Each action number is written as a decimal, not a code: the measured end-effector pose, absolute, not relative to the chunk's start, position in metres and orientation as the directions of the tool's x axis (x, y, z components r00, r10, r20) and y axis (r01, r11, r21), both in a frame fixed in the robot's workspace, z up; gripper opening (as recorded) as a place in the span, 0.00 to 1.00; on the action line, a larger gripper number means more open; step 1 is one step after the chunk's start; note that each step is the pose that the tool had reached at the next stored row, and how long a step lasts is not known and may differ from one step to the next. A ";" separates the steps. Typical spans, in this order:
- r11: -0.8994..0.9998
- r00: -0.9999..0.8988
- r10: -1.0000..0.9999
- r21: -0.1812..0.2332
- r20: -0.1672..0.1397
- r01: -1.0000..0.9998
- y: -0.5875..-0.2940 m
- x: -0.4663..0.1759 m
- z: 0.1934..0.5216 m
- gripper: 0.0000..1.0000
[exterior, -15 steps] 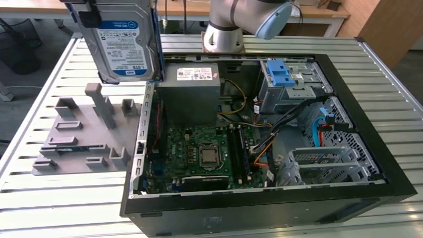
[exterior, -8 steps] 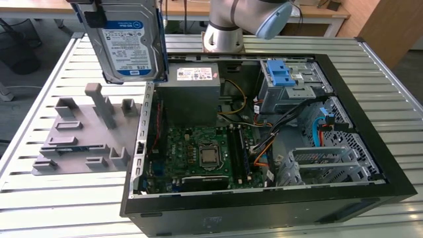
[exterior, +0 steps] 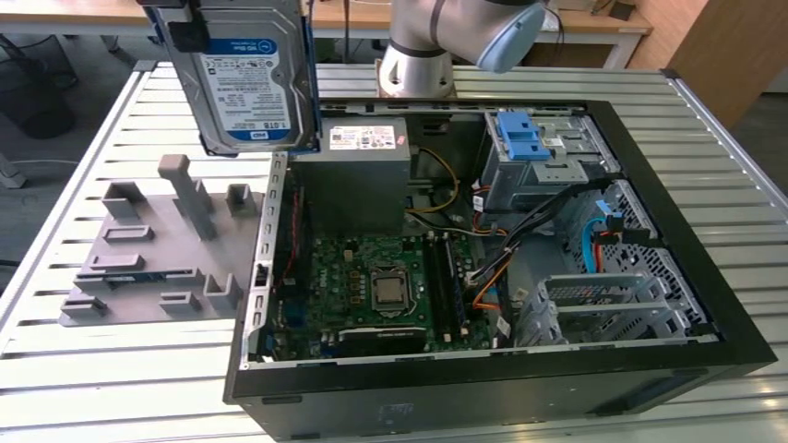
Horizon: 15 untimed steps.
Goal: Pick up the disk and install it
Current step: 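Pick up the disk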
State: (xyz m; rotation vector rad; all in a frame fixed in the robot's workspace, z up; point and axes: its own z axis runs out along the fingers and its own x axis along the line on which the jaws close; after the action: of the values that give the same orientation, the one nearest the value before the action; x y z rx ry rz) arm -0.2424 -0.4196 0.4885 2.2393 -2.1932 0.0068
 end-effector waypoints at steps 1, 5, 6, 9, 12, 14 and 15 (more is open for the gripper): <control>-0.021 0.021 -1.000 0.002 0.008 -1.000 -0.420 -0.241 0.489 0.36; -0.021 0.021 -1.000 0.002 0.008 -1.000 -0.420 -0.237 0.489 0.36; -0.021 0.021 -1.000 0.002 0.008 -1.000 -0.420 -0.236 0.488 0.36; -0.021 0.021 -1.000 0.002 0.009 -1.000 -0.420 -0.234 0.488 0.36; -0.021 0.021 -1.000 0.002 0.009 -1.000 -0.420 -0.231 0.488 0.36; -0.021 0.021 -1.000 0.002 0.009 -1.000 -0.420 -0.229 0.488 0.36; -0.021 0.021 -1.000 0.002 0.009 -1.000 -0.420 -0.228 0.488 0.36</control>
State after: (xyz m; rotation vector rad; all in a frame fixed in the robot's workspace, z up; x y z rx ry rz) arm -0.2276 -0.4196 0.4884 2.2391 -2.1929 0.0074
